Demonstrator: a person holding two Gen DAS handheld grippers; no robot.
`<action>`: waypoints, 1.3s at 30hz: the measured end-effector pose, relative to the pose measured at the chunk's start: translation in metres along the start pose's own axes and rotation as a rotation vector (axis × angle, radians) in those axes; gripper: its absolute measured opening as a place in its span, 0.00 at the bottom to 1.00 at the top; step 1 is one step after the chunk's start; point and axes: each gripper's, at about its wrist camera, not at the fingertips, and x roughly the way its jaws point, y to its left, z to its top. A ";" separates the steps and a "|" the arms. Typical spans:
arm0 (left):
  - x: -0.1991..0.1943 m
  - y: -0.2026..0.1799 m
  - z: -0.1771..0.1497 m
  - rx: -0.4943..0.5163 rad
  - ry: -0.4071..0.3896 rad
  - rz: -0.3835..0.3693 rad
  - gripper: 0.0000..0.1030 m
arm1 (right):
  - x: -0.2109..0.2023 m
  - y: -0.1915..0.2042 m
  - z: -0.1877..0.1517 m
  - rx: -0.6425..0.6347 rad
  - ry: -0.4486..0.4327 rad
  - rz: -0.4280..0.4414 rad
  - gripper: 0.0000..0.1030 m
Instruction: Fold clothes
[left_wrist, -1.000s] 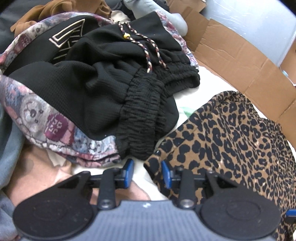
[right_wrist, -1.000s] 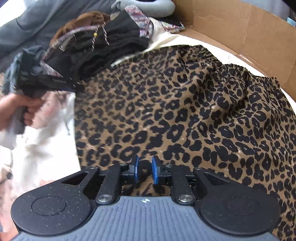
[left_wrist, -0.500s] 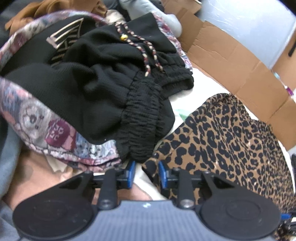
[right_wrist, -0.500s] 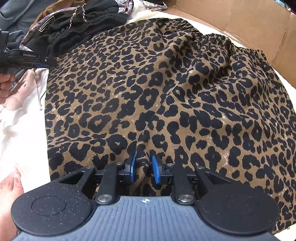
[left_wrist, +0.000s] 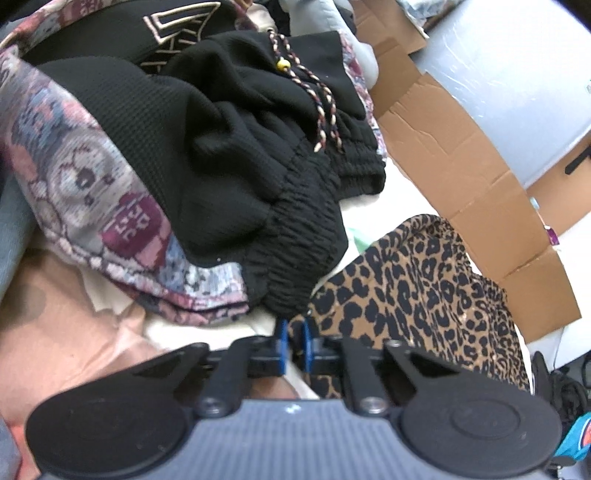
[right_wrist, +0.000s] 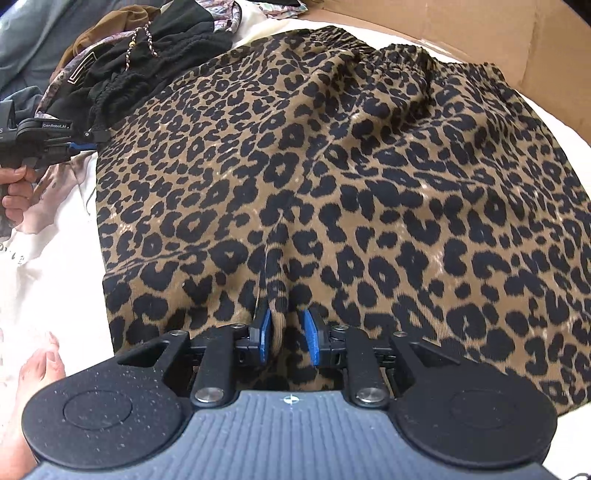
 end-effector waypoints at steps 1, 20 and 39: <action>-0.002 -0.002 0.001 0.009 -0.003 0.002 0.04 | -0.002 -0.001 -0.001 0.003 0.002 0.004 0.26; -0.019 -0.012 0.016 0.056 -0.006 -0.008 0.03 | -0.066 -0.144 -0.046 0.307 -0.083 -0.306 0.34; -0.012 -0.020 0.019 0.083 0.034 0.051 0.03 | -0.069 -0.223 -0.080 0.462 -0.148 -0.389 0.40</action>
